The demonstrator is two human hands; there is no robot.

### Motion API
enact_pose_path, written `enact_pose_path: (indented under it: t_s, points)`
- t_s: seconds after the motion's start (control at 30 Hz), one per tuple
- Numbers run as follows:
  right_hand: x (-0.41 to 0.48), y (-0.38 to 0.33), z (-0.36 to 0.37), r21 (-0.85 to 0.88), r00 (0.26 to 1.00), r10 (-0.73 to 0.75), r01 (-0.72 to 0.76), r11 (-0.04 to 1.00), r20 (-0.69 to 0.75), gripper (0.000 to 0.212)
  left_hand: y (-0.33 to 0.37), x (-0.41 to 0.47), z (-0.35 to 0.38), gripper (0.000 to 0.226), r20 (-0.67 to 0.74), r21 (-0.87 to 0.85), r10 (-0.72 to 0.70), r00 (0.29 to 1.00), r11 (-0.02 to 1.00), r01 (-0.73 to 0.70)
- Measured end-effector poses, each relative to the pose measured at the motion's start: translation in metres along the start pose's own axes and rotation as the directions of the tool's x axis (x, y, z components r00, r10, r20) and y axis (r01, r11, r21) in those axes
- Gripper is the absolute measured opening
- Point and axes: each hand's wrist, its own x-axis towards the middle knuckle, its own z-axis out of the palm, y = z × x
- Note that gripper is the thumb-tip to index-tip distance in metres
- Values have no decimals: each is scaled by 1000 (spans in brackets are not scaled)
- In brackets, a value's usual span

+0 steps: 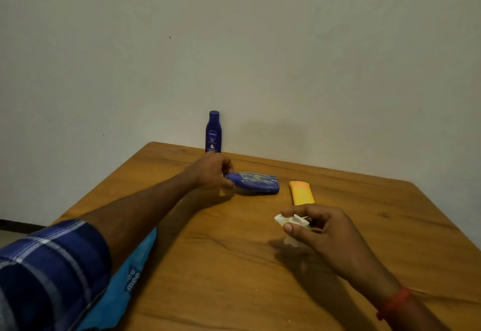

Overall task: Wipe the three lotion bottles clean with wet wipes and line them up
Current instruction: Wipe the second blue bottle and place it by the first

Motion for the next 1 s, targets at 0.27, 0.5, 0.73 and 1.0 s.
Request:
enact_pose_path:
  t_s: [0.27,0.5,0.73,1.0]
  points:
    - [-39,-29,-8,223,997,54,-39,974,-63,35,57,-63,-33,40,-206,-226,135,969,957,-181]
    - [-93,-61,-9,320,991,-22,64,945,-134,31,110,-139,-37,36,-317,-281,202,927,913,-295]
    - [-128,-90,-8,300,934,-128,233,925,-332,19,145,-203,-28,35,-396,-241,322,860,867,-436]
    - [-136,-107,3,-120,816,-427,414,902,-389,23,163,-230,-33,29,-405,-172,408,818,845,-506]
